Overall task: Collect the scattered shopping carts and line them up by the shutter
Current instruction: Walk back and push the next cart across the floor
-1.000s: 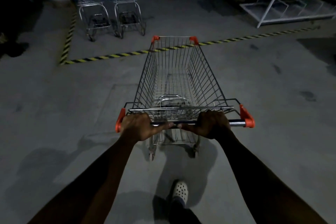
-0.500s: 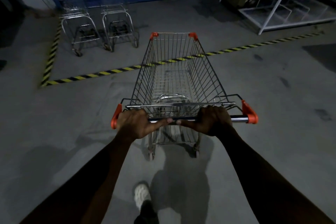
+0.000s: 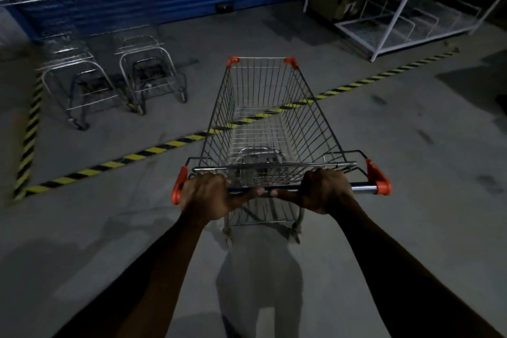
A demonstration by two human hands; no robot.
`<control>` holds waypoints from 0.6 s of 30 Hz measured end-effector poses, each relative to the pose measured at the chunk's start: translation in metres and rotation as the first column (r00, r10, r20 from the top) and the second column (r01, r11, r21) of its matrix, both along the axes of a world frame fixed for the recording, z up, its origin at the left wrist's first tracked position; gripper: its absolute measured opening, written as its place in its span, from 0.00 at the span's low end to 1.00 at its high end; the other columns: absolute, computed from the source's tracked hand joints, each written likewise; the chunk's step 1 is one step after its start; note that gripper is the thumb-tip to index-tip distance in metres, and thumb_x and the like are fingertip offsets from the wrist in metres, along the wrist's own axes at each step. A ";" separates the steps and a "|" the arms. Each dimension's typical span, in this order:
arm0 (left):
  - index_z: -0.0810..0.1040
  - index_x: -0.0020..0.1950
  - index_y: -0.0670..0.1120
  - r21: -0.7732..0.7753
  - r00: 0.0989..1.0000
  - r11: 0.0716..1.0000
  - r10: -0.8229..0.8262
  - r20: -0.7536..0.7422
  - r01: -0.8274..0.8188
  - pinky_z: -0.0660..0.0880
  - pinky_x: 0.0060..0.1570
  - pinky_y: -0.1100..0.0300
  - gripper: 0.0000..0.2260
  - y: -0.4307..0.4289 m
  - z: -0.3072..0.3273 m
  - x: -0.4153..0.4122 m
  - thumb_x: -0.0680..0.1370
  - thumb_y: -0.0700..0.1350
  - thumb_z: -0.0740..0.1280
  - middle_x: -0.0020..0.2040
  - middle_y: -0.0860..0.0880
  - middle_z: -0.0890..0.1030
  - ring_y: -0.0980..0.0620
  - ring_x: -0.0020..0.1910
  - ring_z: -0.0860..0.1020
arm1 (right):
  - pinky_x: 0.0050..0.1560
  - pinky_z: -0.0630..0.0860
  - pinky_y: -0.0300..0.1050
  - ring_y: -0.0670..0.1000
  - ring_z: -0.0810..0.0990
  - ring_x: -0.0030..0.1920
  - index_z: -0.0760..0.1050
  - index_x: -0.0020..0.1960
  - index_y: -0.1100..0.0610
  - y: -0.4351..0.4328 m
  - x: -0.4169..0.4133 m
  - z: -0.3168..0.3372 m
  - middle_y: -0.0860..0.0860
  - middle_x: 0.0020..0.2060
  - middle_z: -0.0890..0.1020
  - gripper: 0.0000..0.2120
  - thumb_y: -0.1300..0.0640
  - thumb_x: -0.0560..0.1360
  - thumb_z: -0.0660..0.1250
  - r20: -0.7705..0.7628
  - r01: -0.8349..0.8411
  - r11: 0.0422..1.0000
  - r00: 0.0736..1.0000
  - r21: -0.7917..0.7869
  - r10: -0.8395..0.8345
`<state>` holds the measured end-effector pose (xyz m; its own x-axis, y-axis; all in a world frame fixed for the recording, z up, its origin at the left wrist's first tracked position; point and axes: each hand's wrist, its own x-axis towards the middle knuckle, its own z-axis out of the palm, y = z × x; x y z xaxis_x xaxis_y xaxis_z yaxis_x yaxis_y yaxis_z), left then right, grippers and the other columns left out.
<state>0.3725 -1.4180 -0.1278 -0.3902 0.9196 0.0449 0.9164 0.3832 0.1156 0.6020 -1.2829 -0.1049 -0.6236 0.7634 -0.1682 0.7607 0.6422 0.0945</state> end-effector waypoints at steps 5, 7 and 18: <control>0.73 0.25 0.47 -0.121 1.000 0.993 0.005 -0.031 -0.009 0.70 0.33 0.63 0.44 0.074 0.007 -0.070 0.62 0.88 0.48 0.25 0.54 0.73 0.56 0.31 0.78 | 0.35 0.71 0.40 0.48 0.76 0.27 0.73 0.28 0.54 0.061 -0.066 0.002 0.48 0.24 0.77 0.50 0.10 0.60 0.38 0.001 0.043 0.999 0.999 -0.011 -0.043; 0.73 0.26 0.47 -0.125 0.999 0.992 0.015 -0.031 -0.018 0.67 0.32 0.63 0.44 0.106 0.011 -0.093 0.61 0.88 0.48 0.26 0.54 0.74 0.56 0.34 0.80 | 0.36 0.73 0.41 0.50 0.77 0.30 0.74 0.30 0.54 0.090 -0.093 0.002 0.48 0.27 0.77 0.51 0.10 0.60 0.37 -0.002 0.053 0.998 0.999 -0.022 -0.053; 0.84 0.38 0.53 -0.164 0.994 0.981 0.100 -0.054 -0.107 0.68 0.53 0.56 0.46 0.309 0.017 -0.227 0.61 0.88 0.44 0.42 0.52 0.85 0.51 0.51 0.83 | 0.44 0.66 0.46 0.55 0.83 0.51 0.75 0.45 0.52 0.304 -0.237 0.002 0.54 0.44 0.83 0.46 0.12 0.63 0.43 -0.066 -0.038 0.999 0.997 0.000 0.038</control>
<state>0.1458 -1.1089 -0.1105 -0.4846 0.8706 -0.0853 0.8737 0.4865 0.0017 0.3649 -0.9787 -0.1033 -0.6620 0.7387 -0.1269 0.7402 0.6709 0.0439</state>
